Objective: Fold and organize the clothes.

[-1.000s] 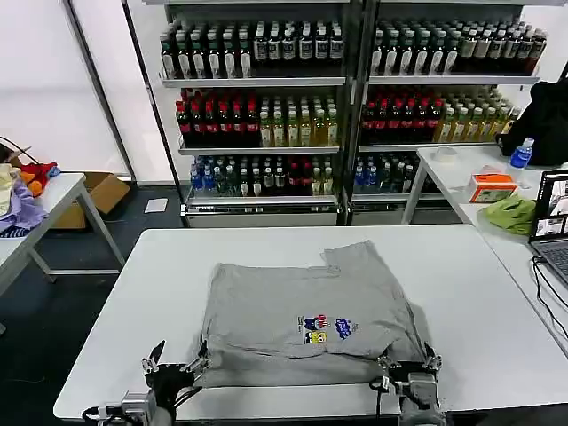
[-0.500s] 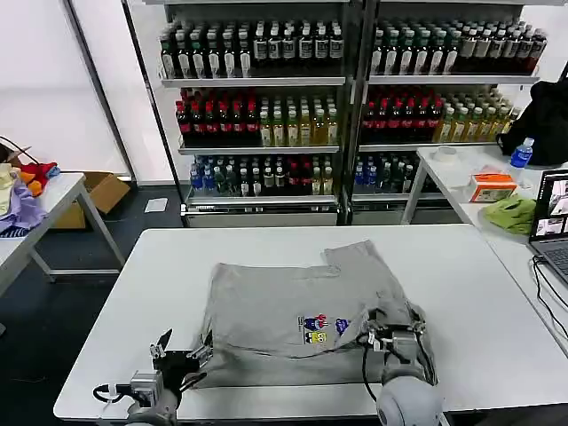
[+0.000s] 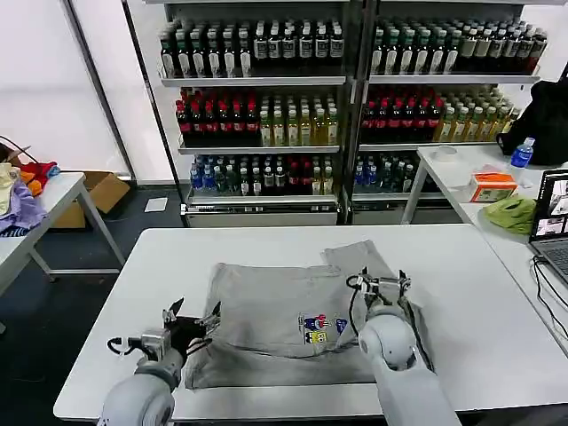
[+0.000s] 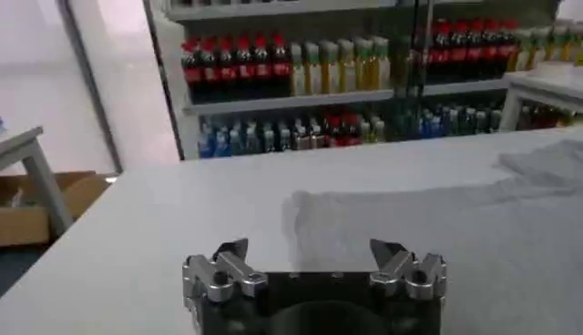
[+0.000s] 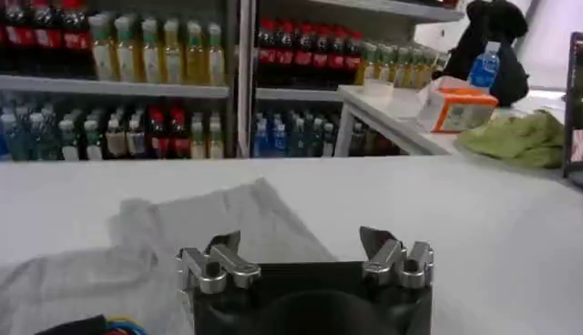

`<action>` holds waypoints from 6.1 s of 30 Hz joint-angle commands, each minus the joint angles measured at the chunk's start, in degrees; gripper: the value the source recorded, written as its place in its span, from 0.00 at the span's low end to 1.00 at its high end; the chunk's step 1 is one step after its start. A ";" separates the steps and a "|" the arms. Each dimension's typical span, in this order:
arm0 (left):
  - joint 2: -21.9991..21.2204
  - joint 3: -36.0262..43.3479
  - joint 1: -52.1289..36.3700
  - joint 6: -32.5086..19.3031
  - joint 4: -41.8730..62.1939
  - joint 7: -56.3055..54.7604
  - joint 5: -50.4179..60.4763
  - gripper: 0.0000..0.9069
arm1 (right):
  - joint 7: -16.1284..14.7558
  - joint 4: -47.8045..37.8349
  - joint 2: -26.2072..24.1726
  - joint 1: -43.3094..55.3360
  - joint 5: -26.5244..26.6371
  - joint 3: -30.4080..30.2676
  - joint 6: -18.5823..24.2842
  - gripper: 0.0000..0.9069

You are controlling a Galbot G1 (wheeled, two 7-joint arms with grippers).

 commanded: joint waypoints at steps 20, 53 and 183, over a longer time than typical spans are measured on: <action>1.86 10.49 -25.55 0.50 26.54 1.26 -8.00 1.00 | -5.27 -25.70 1.20 18.43 2.84 -1.17 0.10 1.00; -2.08 13.09 -29.54 0.47 36.14 2.19 -4.81 0.04 | -7.43 -31.57 4.86 18.07 0.31 0.45 0.21 0.00; -7.16 0.82 10.16 -9.07 -6.13 2.46 11.03 1.00 | -6.81 31.21 -7.34 -38.77 1.76 12.63 5.00 1.00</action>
